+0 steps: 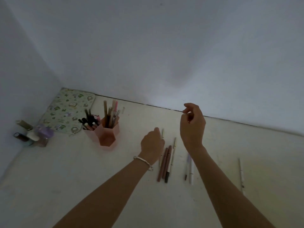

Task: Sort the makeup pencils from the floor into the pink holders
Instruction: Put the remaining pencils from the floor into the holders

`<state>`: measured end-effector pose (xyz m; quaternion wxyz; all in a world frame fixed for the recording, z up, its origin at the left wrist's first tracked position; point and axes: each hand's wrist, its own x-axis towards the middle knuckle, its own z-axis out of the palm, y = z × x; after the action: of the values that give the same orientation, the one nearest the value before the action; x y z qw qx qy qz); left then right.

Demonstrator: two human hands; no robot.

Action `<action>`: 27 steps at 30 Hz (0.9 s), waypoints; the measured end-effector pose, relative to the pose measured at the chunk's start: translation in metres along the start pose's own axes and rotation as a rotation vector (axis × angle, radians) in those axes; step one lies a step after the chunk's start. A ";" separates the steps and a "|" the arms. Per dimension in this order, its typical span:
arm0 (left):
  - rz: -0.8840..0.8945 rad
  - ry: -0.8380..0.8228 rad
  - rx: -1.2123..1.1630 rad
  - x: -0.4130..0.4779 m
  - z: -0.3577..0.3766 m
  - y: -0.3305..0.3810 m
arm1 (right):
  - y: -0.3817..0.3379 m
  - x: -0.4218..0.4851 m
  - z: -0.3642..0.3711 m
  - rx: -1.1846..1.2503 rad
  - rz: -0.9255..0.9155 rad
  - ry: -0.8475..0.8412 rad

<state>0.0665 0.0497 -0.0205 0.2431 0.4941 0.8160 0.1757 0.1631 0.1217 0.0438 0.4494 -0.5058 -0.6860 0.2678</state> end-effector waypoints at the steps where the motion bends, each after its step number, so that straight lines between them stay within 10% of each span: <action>1: 0.014 0.004 0.029 0.003 0.009 0.004 | 0.008 -0.003 -0.005 -0.013 0.016 -0.007; 7: 0.057 -0.015 0.231 0.016 0.030 0.006 | 0.046 -0.023 -0.017 -0.083 0.094 -0.066; 21: 0.176 0.341 -0.273 0.016 -0.095 0.004 | 0.079 -0.037 0.020 -0.684 0.277 -0.586; 27: 0.142 0.761 -0.375 0.000 -0.159 -0.044 | 0.037 0.018 0.012 -0.624 0.098 -0.296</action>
<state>-0.0560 0.0222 0.0871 -0.0023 0.3962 0.7653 0.5072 0.1674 0.1526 0.0137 0.1553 -0.6068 -0.7675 0.1367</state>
